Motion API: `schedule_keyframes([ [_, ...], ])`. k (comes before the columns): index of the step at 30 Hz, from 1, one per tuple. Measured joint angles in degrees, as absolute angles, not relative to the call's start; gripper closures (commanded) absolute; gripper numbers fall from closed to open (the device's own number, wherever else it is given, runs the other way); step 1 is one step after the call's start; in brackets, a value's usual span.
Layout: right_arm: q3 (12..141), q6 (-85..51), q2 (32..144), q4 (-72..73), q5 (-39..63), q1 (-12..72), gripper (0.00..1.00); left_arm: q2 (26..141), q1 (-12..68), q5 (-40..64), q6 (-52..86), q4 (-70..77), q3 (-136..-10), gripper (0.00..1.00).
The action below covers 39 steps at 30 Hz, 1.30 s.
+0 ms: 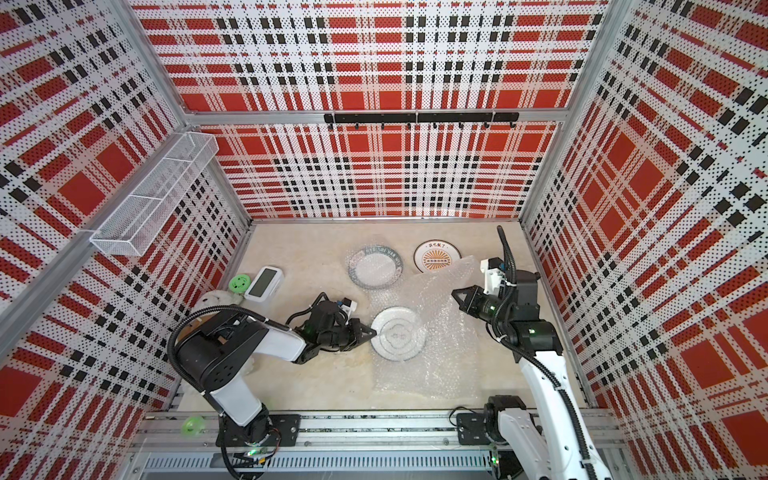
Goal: Unpack dinner plates from bubble wrap
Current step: Unwrap the bubble wrap.
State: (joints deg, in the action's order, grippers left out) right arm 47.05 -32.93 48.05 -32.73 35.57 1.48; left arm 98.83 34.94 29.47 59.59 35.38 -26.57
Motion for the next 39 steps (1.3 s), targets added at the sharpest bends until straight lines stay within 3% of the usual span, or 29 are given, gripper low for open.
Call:
schedule_keyframes([
  [3,47.05,-34.17,48.03,-30.65,37.56,2.31,1.00,98.83,34.98,29.28,59.48,34.79,-26.83,0.92],
  [6,47.05,-35.55,48.03,-28.53,38.65,4.54,1.00,98.72,35.03,29.26,59.24,34.26,-27.14,0.83],
  [15,47.05,-37.21,48.71,-25.43,38.98,8.29,1.00,88.92,35.16,27.33,56.51,25.06,-27.90,0.38],
  [18,47.05,-37.71,48.90,-24.88,38.98,8.56,1.00,83.66,34.46,26.39,55.83,20.93,-28.03,0.29],
  [23,47.27,-38.28,49.54,-24.29,38.20,12.10,1.00,70.59,31.75,22.90,52.95,7.92,-28.86,0.17],
  [28,49.36,-39.07,53.95,-21.80,35.31,21.06,1.00,57.82,28.49,17.63,47.09,-9.80,-35.88,0.07],
  [39,60.55,-41.82,74.96,-10.04,28.08,40.69,1.00,46.74,18.87,14.96,38.26,-32.42,-44.69,0.03],
])
